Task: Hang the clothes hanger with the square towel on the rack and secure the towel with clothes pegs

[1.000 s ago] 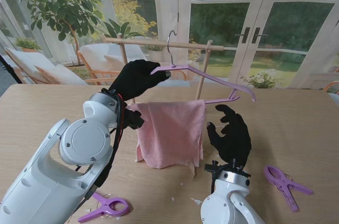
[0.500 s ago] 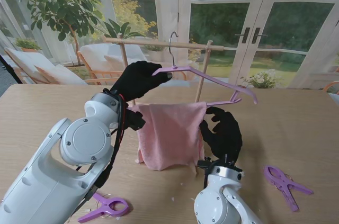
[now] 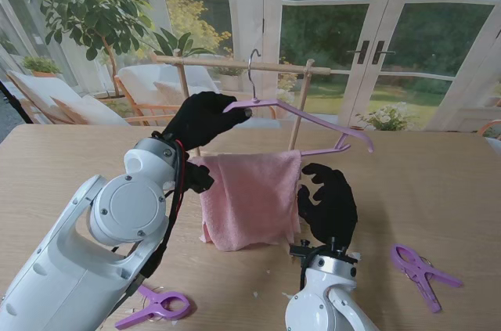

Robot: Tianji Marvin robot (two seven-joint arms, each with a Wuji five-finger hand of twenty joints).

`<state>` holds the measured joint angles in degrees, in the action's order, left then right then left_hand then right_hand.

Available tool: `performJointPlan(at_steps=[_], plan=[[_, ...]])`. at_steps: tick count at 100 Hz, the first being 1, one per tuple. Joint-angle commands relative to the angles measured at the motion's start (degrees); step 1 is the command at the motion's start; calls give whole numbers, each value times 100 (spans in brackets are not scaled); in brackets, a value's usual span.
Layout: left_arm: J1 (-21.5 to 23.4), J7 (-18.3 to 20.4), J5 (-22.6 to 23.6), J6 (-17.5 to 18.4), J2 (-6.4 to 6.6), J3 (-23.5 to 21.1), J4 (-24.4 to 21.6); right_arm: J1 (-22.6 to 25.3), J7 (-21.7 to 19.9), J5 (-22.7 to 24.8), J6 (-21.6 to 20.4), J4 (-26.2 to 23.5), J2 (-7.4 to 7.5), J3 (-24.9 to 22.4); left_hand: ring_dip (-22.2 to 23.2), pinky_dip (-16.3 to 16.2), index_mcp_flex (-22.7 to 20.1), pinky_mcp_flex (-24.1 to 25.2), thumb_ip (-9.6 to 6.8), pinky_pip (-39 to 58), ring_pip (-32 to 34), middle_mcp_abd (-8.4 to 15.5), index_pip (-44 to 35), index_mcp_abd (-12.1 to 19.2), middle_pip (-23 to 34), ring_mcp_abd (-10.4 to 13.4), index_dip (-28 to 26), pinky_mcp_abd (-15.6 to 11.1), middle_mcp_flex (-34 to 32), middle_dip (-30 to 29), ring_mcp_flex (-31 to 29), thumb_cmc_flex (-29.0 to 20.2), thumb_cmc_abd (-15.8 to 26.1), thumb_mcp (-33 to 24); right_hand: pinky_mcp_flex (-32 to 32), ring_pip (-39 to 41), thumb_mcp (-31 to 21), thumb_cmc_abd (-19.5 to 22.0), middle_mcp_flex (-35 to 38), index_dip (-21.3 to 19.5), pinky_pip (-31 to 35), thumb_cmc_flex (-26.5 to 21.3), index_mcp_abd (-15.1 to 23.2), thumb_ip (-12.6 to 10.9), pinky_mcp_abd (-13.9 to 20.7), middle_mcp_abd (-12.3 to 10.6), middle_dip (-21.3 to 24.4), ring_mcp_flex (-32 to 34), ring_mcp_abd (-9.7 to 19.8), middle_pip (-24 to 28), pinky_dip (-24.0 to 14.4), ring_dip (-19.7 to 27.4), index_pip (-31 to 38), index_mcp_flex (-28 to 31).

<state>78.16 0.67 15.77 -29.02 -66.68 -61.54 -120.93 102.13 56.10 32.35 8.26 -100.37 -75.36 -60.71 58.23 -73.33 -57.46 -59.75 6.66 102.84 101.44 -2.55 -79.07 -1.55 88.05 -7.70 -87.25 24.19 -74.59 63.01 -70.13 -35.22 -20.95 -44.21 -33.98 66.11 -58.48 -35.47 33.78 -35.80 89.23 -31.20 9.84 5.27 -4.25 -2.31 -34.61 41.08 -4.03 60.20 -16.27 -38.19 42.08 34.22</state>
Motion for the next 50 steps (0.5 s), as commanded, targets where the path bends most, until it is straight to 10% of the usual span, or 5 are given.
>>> performJointPlan(at_steps=[1, 34, 50], plan=[[26, 74, -47, -32, -27, 13, -72, 3, -48, -42, -49, -34, -55, 56, 108, -257, -329, -185, -269, 1714, 794, 533, -387, -306, 453, 542, -246, 53, -209, -47, -243, 113, -18, -279, 6, 111, 151, -97, -29, -31, 167, 150, -2, 85, 162, -98, -83, -5, 193, 156, -2894, -79, 168, 22], [8, 100, -62, -43, -23, 52, -78, -259, 50, -175, 92, 97, -151, 191, 108, -258, -321, -185, -269, 1714, 795, 533, -386, -315, 453, 548, -246, 55, -209, -48, -244, 113, -14, -273, -64, 370, 482, -240, 196, -349, 238, 136, 166, 326, 193, -222, -407, 148, 266, 491, -2880, -167, 1366, 146], [-21, 58, 101, -173, -32, 102, -52, -240, 172, -165, 97, 39, -180, 235, 107, -254, -314, -187, -269, 1714, 794, 533, -387, -304, 453, 553, -247, 46, -209, -48, -244, 106, 14, -259, -141, 479, 505, 331, 610, -68, 336, -284, 250, 161, 117, -107, -242, 380, 133, 502, -2865, -155, 1610, 630]])
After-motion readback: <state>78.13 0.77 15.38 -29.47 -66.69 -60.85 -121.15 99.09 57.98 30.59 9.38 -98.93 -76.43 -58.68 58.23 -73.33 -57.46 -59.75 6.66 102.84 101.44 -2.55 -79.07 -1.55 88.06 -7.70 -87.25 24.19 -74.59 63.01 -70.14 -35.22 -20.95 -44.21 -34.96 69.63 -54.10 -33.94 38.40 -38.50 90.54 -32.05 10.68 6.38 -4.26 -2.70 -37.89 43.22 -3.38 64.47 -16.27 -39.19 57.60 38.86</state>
